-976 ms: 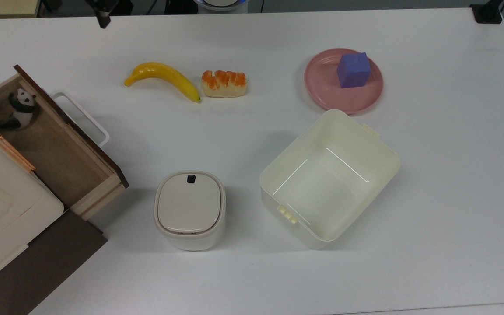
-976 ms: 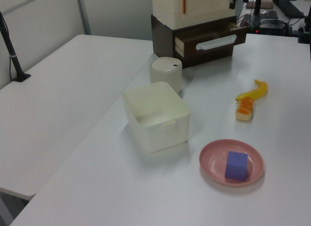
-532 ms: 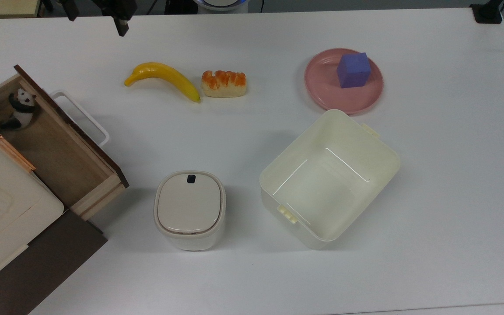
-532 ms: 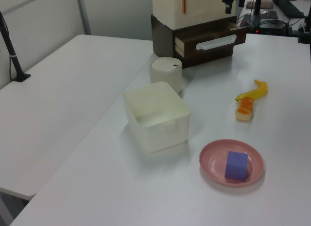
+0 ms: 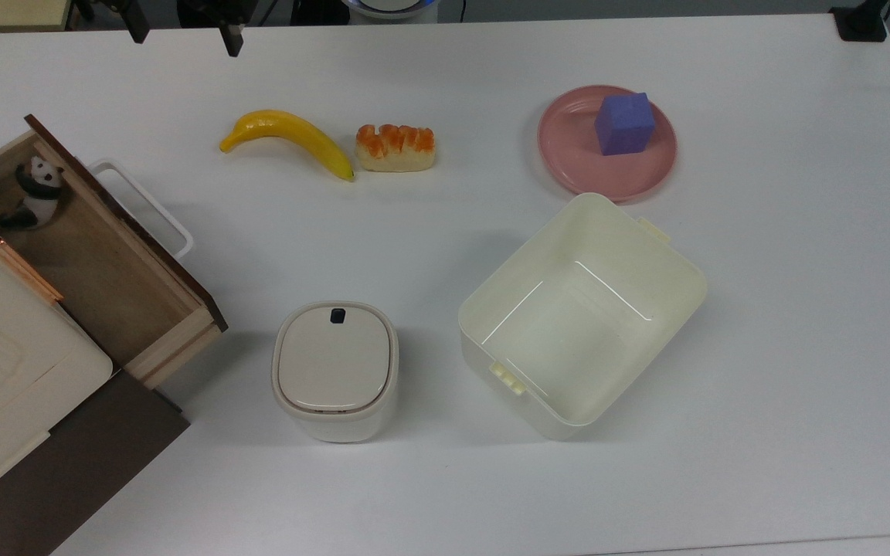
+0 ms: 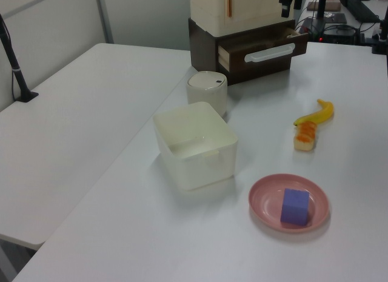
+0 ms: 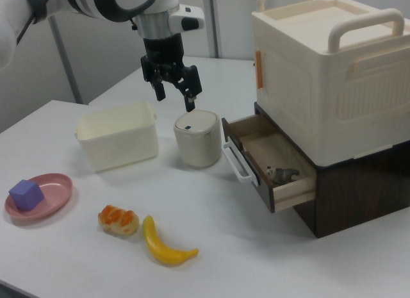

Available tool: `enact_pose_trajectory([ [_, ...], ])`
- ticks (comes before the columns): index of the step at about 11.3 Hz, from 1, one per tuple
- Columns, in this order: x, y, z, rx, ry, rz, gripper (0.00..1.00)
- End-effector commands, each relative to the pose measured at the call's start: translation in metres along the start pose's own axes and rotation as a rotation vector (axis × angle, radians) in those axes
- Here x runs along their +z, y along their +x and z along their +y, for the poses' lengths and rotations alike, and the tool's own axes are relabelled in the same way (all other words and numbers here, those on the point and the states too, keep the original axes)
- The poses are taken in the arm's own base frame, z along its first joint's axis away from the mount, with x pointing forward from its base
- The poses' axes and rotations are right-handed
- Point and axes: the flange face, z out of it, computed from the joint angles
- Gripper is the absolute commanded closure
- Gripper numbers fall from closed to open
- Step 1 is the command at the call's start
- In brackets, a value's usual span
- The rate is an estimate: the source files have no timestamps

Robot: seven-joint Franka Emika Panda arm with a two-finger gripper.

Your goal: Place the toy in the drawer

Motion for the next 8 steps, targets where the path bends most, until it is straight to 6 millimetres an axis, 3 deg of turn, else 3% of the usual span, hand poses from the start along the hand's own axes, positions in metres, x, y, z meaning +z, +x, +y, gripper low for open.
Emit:
enact_pose_trajectory([
  [1, -0.004, -0.007, -0.020, -0.014, 0.025, -0.012, 0.00],
  [8, -0.015, -0.010, -0.022, -0.001, 0.035, 0.007, 0.00],
])
